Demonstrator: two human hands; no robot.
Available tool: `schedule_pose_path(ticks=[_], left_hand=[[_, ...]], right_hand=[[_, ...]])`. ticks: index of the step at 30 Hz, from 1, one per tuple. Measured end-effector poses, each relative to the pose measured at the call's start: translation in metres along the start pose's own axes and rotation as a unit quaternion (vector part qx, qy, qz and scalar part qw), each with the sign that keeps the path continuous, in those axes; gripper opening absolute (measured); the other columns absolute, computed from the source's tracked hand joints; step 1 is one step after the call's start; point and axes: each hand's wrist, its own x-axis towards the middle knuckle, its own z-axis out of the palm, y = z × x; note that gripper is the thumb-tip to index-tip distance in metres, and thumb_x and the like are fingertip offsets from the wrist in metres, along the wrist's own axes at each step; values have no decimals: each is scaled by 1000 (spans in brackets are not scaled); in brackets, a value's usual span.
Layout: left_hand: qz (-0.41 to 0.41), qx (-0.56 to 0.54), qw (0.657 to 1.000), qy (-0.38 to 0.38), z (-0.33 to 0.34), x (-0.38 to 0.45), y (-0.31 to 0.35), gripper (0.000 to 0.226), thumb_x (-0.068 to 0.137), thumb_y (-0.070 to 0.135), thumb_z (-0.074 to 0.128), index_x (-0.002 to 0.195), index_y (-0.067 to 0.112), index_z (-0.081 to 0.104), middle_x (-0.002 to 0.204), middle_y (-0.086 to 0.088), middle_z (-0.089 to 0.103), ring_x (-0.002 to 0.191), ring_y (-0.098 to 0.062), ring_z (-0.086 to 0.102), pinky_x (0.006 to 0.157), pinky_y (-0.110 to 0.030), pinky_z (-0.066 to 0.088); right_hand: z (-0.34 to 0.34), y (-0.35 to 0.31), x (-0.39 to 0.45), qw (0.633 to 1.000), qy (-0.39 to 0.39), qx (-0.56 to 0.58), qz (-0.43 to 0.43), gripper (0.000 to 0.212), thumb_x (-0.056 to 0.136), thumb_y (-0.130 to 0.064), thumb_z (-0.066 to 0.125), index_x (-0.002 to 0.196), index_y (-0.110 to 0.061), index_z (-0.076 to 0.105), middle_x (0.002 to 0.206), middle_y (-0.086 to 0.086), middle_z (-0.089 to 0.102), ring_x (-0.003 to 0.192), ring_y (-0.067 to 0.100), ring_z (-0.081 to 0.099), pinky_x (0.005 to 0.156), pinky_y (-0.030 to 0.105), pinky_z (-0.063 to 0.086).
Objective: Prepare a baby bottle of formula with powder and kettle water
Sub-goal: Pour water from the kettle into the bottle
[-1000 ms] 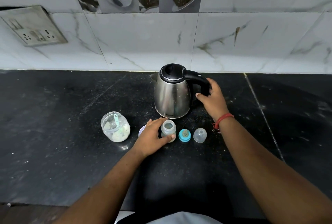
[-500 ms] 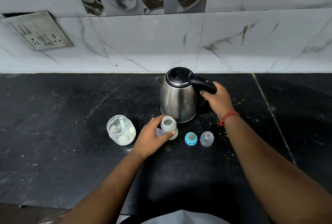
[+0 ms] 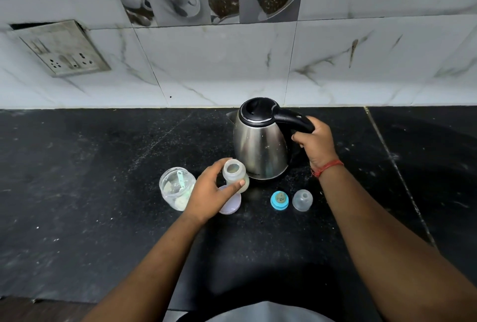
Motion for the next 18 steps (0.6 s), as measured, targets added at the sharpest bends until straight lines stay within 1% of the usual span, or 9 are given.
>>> schedule_pose_path(ticks=[3,6,8,10,12,13,15,17,18], left_hand=[[8,6,1000,16,-9,1,1,49,84,50,76,128,37,60,125,18,69,121,-12,63,105,-48,50],[19,-2,999,45,-15,5,5,47,85,47,75,128,35,60,124,17,69,119,-10,64,104,-47,52],[26,-12,997,70,-18,8,8,47,85,46,73,128,34,60,126,14,67,119,-10,64,103,-46,53],[30,-20,995,93,-22,10,12,50,84,48,72,130,34,58,129,12,64,122,-10,62,104,-45,53],[32,-7,994,105,-25,13,16,54,83,51,71,132,36,56,131,12,60,124,-6,58,105,-40,52],[36,2,994,106,-28,14,18,54,84,49,72,133,35,56,131,12,59,123,-4,57,106,-37,50],[41,21,994,104,-33,17,20,52,88,37,77,135,29,56,130,9,58,120,-3,56,106,-30,47],[36,40,993,105,-37,22,22,53,90,29,78,137,23,57,130,6,58,118,-4,56,104,-23,44],[31,48,993,106,-40,24,23,54,89,27,78,139,20,57,131,5,58,119,-7,56,104,-22,42]], right_hand=[[1,-12,-5,999,11,31,-1,42,72,21,58,80,-19,68,51,-15,57,47,1,50,49,17,41],[0,-29,-9,999,6,33,-28,40,70,23,58,77,-16,66,51,-16,57,48,-1,50,49,15,41],[-1,-40,-12,999,6,36,-40,37,68,20,59,77,-15,67,53,-15,58,49,1,51,49,17,42],[-4,-50,-18,998,17,41,-40,36,69,19,59,77,-16,67,53,-14,58,49,2,51,48,17,41],[-6,-57,-22,998,27,41,-43,37,70,21,58,74,-15,65,50,-14,56,46,1,49,47,17,40],[-7,-62,-25,998,29,41,-46,36,70,21,58,74,-14,64,49,-14,55,45,1,48,46,17,40],[-10,-72,-31,997,30,39,-55,34,69,20,59,73,-13,64,49,-14,54,45,2,48,46,17,39],[-14,-80,-34,997,27,27,-68,25,65,14,62,74,-9,65,50,-12,54,46,4,48,47,18,39],[-14,-84,-36,997,25,22,-72,20,61,9,62,75,-5,65,51,-10,53,47,7,47,48,19,38]])
